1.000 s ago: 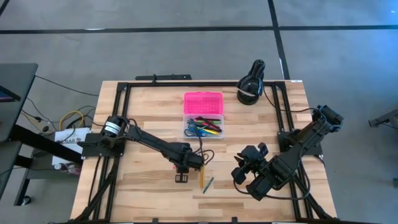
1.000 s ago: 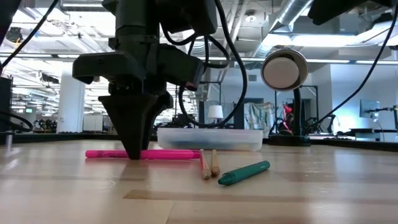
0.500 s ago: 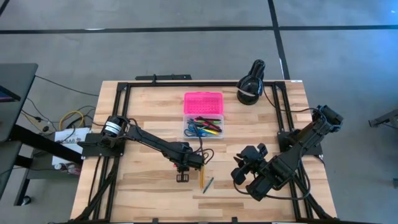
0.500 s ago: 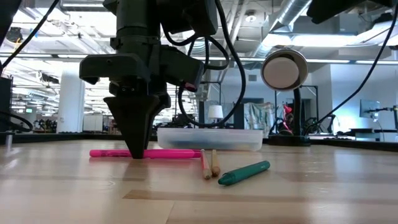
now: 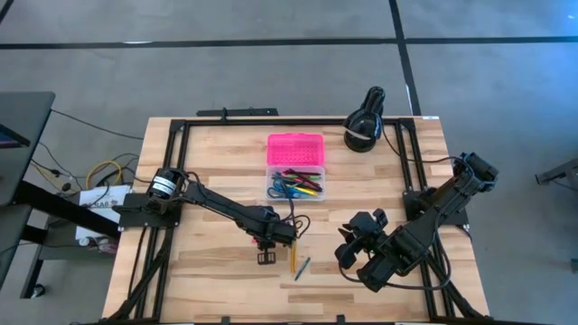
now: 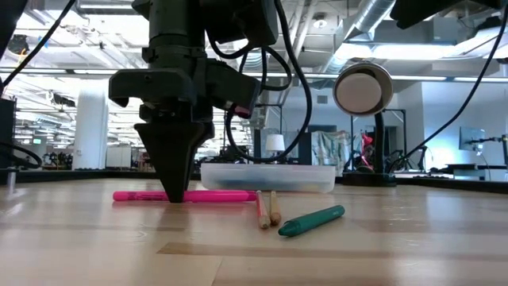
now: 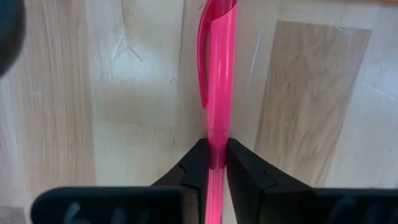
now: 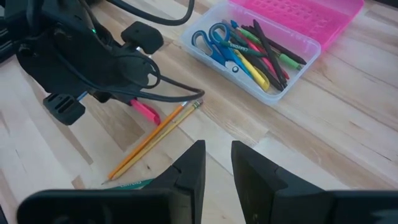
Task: Pick & place school supplies into a supply box
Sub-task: Put the pink pen into the pink supply box
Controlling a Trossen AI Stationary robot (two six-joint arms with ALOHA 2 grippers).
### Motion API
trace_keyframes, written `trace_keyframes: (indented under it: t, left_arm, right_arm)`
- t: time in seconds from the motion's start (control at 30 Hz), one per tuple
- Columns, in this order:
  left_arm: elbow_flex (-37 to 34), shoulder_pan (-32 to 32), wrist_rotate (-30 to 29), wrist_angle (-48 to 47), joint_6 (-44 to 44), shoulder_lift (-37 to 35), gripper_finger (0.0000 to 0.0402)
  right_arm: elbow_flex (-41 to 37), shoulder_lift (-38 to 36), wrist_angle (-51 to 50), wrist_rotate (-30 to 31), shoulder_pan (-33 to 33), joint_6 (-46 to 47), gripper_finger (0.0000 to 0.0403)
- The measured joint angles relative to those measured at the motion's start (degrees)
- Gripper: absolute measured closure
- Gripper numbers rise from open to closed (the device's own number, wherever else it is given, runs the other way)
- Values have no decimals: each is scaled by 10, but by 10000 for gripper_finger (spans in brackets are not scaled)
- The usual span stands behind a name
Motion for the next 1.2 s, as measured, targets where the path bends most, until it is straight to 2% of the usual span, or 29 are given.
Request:
trace_keyframes:
  t: [0.37, 0.73, 0.97, 1.2]
  left_arm:
    - [43, -1, 19, -47, -7, 6, 367]
    - [108, 5, 9, -102, 9, 4, 368]
    - [167, 32, -35, -157, 42, 3, 367]
    - [214, 94, -77, -162, 101, 2, 366]
  right_arm:
    - [0, 0, 0, 0, 0, 0, 333]
    - [0, 0, 0, 0, 0, -1, 333]
    - [0, 0, 2, 0, 0, 0, 333]
    - [0, 0, 7, 0, 1, 0, 333]
